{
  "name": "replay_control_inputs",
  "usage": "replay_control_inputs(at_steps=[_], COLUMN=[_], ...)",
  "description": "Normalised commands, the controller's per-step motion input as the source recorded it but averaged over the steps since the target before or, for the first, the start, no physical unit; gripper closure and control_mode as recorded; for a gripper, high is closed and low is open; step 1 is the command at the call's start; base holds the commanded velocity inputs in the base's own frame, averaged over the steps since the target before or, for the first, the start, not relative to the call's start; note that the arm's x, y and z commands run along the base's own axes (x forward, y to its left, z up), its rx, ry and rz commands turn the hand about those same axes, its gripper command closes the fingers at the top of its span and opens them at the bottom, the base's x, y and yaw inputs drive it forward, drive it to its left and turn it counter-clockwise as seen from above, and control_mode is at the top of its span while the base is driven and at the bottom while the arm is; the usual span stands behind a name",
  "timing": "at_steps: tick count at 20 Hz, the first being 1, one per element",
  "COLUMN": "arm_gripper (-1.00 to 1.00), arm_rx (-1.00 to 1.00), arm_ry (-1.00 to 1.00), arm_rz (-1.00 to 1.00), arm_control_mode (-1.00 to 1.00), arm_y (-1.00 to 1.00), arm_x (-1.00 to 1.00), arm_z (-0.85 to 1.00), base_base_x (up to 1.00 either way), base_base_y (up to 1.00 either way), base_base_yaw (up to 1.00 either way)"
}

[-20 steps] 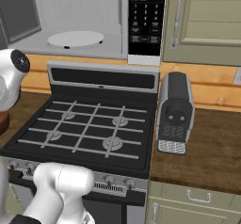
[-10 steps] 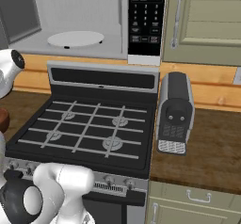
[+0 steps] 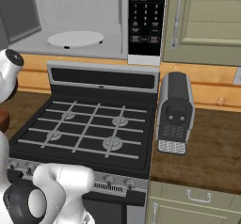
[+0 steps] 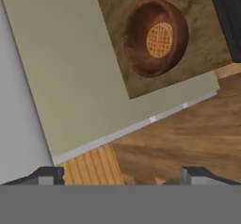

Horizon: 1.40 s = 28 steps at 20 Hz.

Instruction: Open the microwave, place the bowl with waffle inside the microwave, then close the microwave door and turn it on.

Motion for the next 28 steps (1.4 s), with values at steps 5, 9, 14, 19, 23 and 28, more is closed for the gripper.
replay_control_inputs(at_steps=[5, 9, 14, 19, 23, 28], arm_gripper=[-1.00, -1.00, -1.00, -1.00, -1.00, -1.00], arm_rx=[-0.44, -0.23, -0.10, 0.00, 0.00, -0.06], arm_ry=[0.07, 0.23, 0.26, 0.06, 0.00, 0.01], arm_rz=[0.00, 0.20, 0.34, 0.12, 0.09, 0.00], arm_control_mode=[-1.00, -1.00, -1.00, -1.00, -1.00, -1.00], arm_y=[-0.15, 0.00, -0.04, 0.34, 0.59, 0.47], arm_x=[0.69, 0.66, 0.53, 0.14, 0.13, 0.30], arm_z=[-1.00, -0.93, -0.82, -0.44, -0.38, -0.54], base_base_x=[0.00, 0.00, 0.00, 0.00, 0.00, 0.00], base_base_y=[0.00, 0.00, 0.00, 0.00, 0.00, 0.00], base_base_yaw=[0.00, 0.00, 0.00, 0.00, 0.00, 0.00])
